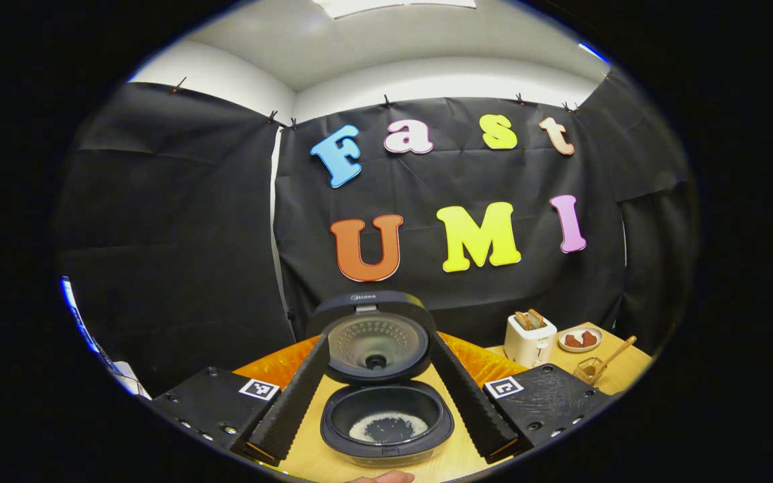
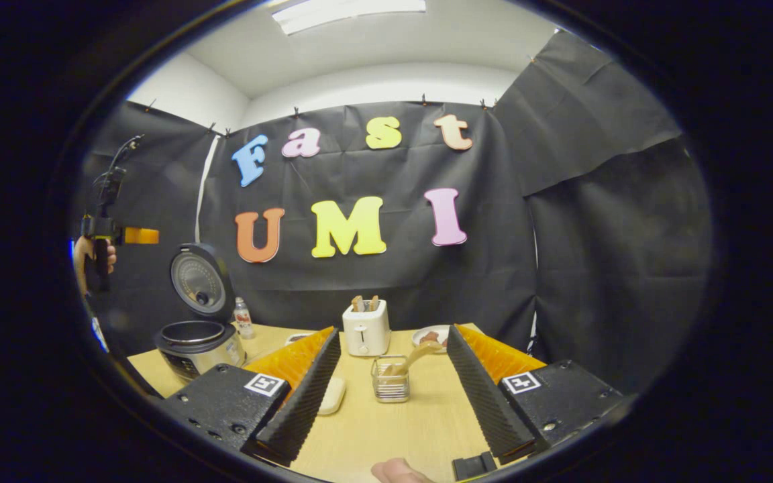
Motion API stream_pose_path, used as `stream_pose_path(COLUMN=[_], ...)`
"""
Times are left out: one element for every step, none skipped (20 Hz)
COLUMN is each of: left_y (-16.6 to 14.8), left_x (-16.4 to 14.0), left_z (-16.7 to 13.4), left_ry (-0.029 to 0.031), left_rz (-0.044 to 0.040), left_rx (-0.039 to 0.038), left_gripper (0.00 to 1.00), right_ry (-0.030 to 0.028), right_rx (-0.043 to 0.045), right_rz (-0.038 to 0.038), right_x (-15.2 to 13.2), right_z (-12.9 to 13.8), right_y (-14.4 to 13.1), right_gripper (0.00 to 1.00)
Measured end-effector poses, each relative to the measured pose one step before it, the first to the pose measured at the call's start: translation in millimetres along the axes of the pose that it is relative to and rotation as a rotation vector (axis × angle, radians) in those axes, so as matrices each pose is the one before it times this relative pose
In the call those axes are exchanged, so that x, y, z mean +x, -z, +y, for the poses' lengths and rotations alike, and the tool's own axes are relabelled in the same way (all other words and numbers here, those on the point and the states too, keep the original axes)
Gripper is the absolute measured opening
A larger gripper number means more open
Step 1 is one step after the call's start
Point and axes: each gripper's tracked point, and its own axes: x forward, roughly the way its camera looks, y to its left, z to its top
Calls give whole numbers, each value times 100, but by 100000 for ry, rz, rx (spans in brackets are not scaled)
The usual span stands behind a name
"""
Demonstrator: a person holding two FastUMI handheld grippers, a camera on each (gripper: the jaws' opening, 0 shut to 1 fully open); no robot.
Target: Close the left gripper, press the button to open the rice cooker; take a wooden spoon from the chopstick holder with the right hand, scoop a spoonful of rice and pour it into the rice cooker, then put the wooden spoon back into the chopstick holder.
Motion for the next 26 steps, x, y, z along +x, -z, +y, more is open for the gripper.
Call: stream_pose_path(left_y=[-764, -730, -189, -19, 3, -336, -478, -293, -275, 37, -132, -95, 267, 1044, 1074, 1115, 757, 598, 376, 547, 1058, 7, 84, 256, 35, 309], left_x=[1269, 1479, 1565, 1533, 1518, 1562, 1519, 1397, 1489, 1110, 981, 920, 1054, 1059, 833, 705, 541, 494, 394, 151, -94, -548, -218, -593, -213, -511], left_z=[429, 122, -20, -97, -28, 17, -186, -162, 239, 119, 242, 339, 667, 748, -52, -98, 179, 346, 163, -103, -337, -319, -119, -30, 164, 10], left_ry=[-599, 297, 334, 770, 531, 51, 716, 742, -289, -441, -624, -1478, -2822, -3174, -423, 97, -922, -808, 241, 582, 689, 1306, 101, -183, -180, -271], left_rz=[-1499, -1404, -355, 92, 526, -788, -1526, -630, -599, 1134, 489, 0, 548, 3062, 2991, 4261, 2491, 1783, 1463, 2113, 3595, -453, 1036, 1469, -311, 1159], left_rx=[-267, -363, -1033, -1178, -809, -185, -363, -195, -1245, -1429, -2056, -565, 1327, 1608, -588, -918, 516, 1463, 758, 654, 745, 121, 410, 534, -363, -653], left_gripper=[95, 95, 95, 95, 96, 95, 96, 96, 95, 95, 95, 95, 96, 96, 95, 96, 96, 96, 96, 96, 96, 96, 100, 99, 100, 100], right_ry=[-661, -993, -1136, -758, -288, -309, -214, -195, -176, 24, 152, 274, 153, 432, 288, -667, -1118, -1114, -507, -167, -82, -98, 199, 6, -15, -384], right_rx=[870, 700, 327, -382, -502, 21, 436, 762, 681, 518, 596, 678, 464, 443, -2, -412, -639, -836, -971, -999, -626, -421, -472, -547, -31, 273], right_rz=[166, 460, -113, 61, 136, -460, -347, 80, 453, 739, 640, 648, 730, 972, 1174, 1092, 215, -219, -599, -652, -601, -702, -628, -505, -400, 154], right_x=[-18, 127, 136, 303, 302, 300, 237, 225, 309, 282, 361, 333, 342, 300, 208, -56, -96, -143, -152, -163, -222, -280, -261, -377, -235, -329], right_z=[-150, 111, 2, -60, -174, -89, -171, -115, -77, -48, -104, -29, -19, 77, 107, 482, 586, 528, 450, 200, 318, 264, 235, 127, 248, 357], right_y=[152, 340, 99, 35, 104, 157, -48, 228, 207, 378, 252, 261, 192, 255, 163, 111, -91, -262, -335, -140, -278, -196, -258, -192, -128, 71], right_gripper=[100, 100, 100, 96, 96, 96, 96, 96, 96, 100, 100, 100, 100, 100, 100, 100, 100, 100, 100, 100, 100, 100, 100, 100, 95, 100])
